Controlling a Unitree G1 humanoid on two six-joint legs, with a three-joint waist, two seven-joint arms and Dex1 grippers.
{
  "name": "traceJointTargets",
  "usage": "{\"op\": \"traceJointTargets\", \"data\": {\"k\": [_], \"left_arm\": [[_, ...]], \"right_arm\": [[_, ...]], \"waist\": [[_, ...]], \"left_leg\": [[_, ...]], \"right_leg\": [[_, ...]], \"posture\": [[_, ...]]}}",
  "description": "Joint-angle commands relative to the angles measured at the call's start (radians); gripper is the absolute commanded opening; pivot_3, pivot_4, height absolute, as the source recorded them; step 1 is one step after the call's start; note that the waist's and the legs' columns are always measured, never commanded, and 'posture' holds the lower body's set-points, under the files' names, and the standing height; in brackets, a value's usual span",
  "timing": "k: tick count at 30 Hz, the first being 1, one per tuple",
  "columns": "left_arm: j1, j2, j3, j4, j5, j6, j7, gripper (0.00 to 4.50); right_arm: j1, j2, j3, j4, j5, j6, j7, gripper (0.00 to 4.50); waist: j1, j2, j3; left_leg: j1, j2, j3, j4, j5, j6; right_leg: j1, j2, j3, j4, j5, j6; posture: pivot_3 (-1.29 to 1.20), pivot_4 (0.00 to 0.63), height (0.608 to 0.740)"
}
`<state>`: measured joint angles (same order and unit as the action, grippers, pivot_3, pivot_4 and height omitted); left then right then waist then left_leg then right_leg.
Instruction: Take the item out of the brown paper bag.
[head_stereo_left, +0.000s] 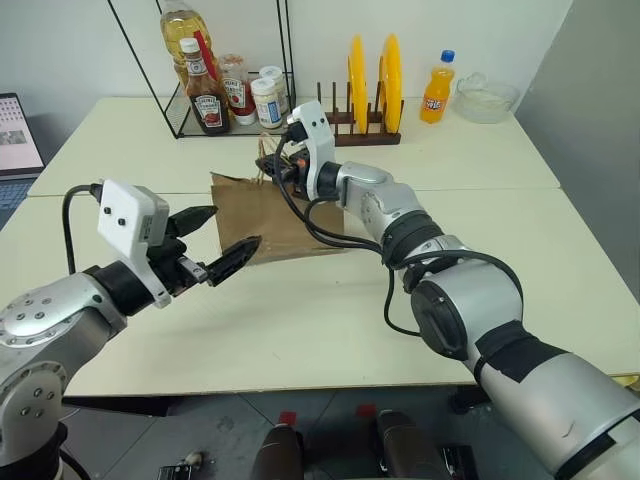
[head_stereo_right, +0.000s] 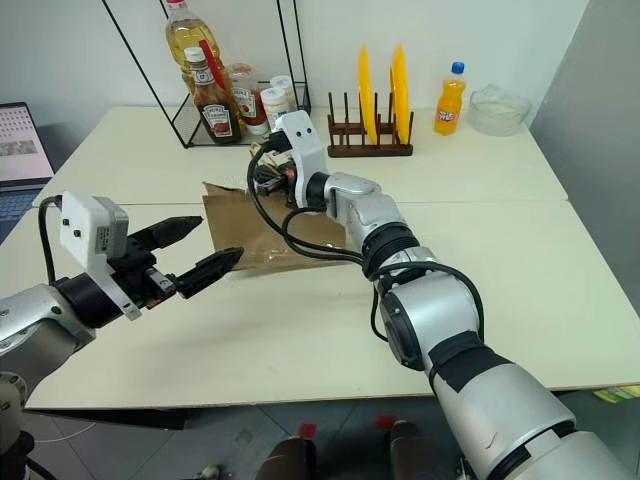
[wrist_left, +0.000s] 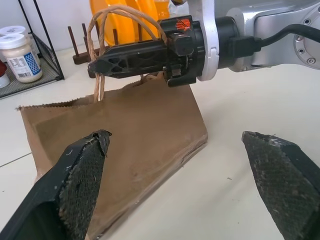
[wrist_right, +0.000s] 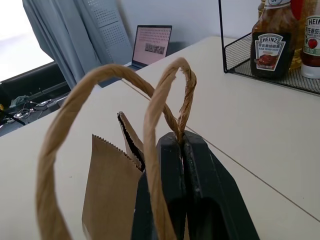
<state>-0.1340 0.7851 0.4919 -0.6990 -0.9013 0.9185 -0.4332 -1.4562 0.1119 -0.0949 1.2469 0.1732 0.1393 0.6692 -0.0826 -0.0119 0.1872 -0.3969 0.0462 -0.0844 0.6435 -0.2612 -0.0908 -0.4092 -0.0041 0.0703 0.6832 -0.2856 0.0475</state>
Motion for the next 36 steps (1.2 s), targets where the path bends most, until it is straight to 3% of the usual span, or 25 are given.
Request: {"op": "traceJointTargets", "data": {"k": [1, 9, 13, 22, 23, 28, 36], "left_arm": [[-0.018, 0.021, -0.003, -0.004, 0.002, -0.031, -0.011, 4.5], [-0.036, 0.001, -0.008, 0.028, 0.051, -0.067, 0.028, 4.5], [-0.01, -0.01, -0.006, 0.023, 0.068, -0.081, 0.043, 4.5], [0.004, 0.013, -0.002, 0.044, 0.085, -0.098, 0.012, 4.5], [0.004, 0.022, 0.002, 0.051, 0.083, -0.096, 0.0, 4.5], [-0.008, 0.074, 0.003, 0.108, 0.095, -0.11, -0.07, 4.5], [-0.09, 0.1, -0.062, 0.205, 0.141, -0.155, -0.144, 4.5]], "right_arm": [[-0.032, 0.015, -0.004, -0.01, -0.015, -0.033, -0.017, 0.03], [-0.015, 0.044, 0.002, -0.007, -0.047, -0.05, -0.026, 0.03], [-0.008, 0.045, 0.001, -0.002, -0.054, -0.055, -0.024, 1.01], [0.016, -0.002, 0.021, -0.041, -0.078, -0.03, 0.075, 4.28], [0.026, -0.016, 0.033, -0.055, -0.083, -0.021, 0.102, 4.45], [0.094, -0.089, 0.105, -0.168, -0.111, 0.014, 0.206, 4.45], [0.172, -0.164, 0.162, -0.384, -0.106, 0.109, 0.253, 4.45]], "waist": [[0.0, 0.0, 0.0], [0.0, 0.0, 0.0], [-0.001, 0.0, 0.0], [0.0, 0.0, 0.0], [0.0, 0.0, 0.0], [0.0, 0.0, 0.0], [-0.001, 0.0, 0.0]], "left_leg": [[0.0, 0.0, 0.0, 0.0, 0.0, 0.0], [0.0, 0.0, 0.0, 0.0, 0.0, 0.0], [0.0, 0.0, 0.0, 0.0, 0.0, 0.0], [0.0, 0.0, 0.0, 0.0, 0.0, 0.0], [0.0, 0.0, 0.0, 0.0, 0.0, 0.0], [0.0, 0.0, 0.0, 0.0, 0.0, 0.0], [0.0, 0.0, 0.0, 0.0, 0.0, 0.0]], "right_leg": [[0.0, 0.0, 0.0, 0.0, 0.0, 0.0], [0.0, 0.0, 0.0, 0.0, 0.0, 0.0], [0.0, 0.0, 0.0, 0.0, 0.0, 0.0], [0.0, 0.0, 0.0, 0.0, 0.0, 0.0], [0.0, 0.0, 0.0, 0.0, 0.0, 0.0], [0.0, 0.0, 0.0, 0.0, 0.0, 0.0], [0.0, 0.0, 0.0, 0.0, 0.0, 0.0]], "posture": [[0.0, 0.15, 0.74], [0.0, 0.15, 0.74], [0.0, 0.15, 0.74], [0.0, 0.15, 0.74], [0.0, 0.15, 0.74], [0.0, 0.15, 0.74], [0.0, 0.15, 0.74]]}}
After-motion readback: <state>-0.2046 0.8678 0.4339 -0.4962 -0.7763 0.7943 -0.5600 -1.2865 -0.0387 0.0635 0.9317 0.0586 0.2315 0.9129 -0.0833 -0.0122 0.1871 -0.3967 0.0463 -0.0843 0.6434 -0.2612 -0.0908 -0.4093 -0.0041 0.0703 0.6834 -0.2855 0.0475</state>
